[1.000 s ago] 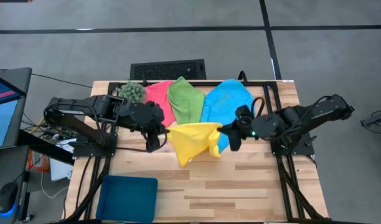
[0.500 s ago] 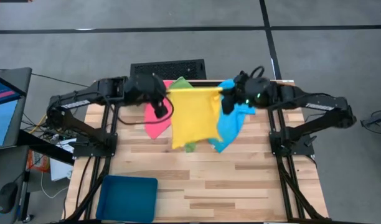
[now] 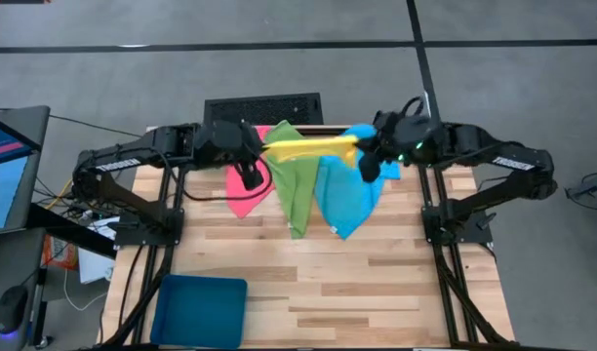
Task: Fold microfiber towels
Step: Fold the yellow microfiber towel
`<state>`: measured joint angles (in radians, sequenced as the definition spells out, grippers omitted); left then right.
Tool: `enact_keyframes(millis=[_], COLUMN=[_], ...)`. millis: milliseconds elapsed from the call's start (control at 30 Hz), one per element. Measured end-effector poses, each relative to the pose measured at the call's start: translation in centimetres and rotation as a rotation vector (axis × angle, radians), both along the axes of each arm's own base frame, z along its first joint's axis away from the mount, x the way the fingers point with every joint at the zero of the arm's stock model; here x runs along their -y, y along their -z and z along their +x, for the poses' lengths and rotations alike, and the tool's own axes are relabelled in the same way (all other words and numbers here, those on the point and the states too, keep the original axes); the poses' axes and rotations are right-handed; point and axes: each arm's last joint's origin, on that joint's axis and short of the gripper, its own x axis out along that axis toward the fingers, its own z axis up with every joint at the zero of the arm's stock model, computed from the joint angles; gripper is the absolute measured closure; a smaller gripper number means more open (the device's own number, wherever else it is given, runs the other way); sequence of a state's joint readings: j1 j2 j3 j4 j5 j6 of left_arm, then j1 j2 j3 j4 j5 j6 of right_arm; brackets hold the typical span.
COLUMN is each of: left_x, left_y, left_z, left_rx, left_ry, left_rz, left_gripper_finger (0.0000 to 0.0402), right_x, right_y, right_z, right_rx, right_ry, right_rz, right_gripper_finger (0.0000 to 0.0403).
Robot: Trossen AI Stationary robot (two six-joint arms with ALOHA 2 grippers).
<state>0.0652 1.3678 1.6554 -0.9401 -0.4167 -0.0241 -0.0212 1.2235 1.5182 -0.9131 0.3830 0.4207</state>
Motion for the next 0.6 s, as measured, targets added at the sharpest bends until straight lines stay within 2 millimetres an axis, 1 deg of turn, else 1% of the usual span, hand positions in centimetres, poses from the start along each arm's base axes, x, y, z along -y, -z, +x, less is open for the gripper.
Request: enact_keyframes(millis=[67,167,367,433,500,600], left_x=[0.9,2.4,6.0,7.2,8.3,10.2], left_y=[0.5,1.8,5.2,6.2,7.1,8.3], left_z=[0.0,0.1,0.5,0.4,0.2,-0.3], left_rx=[-0.014,-0.054,-0.135,-0.16,-0.178,-0.214], left_ry=[0.01,0.016,0.083,0.103,0.123,0.153], left_rz=[-0.034,-0.112,-0.205,-0.255,-0.308,-0.372], left_gripper_finger=[0.0401,0.0401,0.0401,0.0401,0.0401,0.0401], right_x=[-1.3,-3.5,-8.6,-10.2,-11.8,-14.1], right_y=[1.1,2.4,5.0,6.1,6.9,8.3], right_z=[0.6,1.4,3.8,4.2,4.9,5.2], right_rx=[-0.07,-0.14,-0.194,-0.238,-0.242,-0.279], right_ry=[-0.002,-0.015,-0.077,-0.094,-0.104,-0.114], right_rz=[0.017,0.056,0.142,0.168,0.209,0.269], right_gripper_finger=[0.0401,0.04,0.0396,0.0397,0.0397,0.0395])
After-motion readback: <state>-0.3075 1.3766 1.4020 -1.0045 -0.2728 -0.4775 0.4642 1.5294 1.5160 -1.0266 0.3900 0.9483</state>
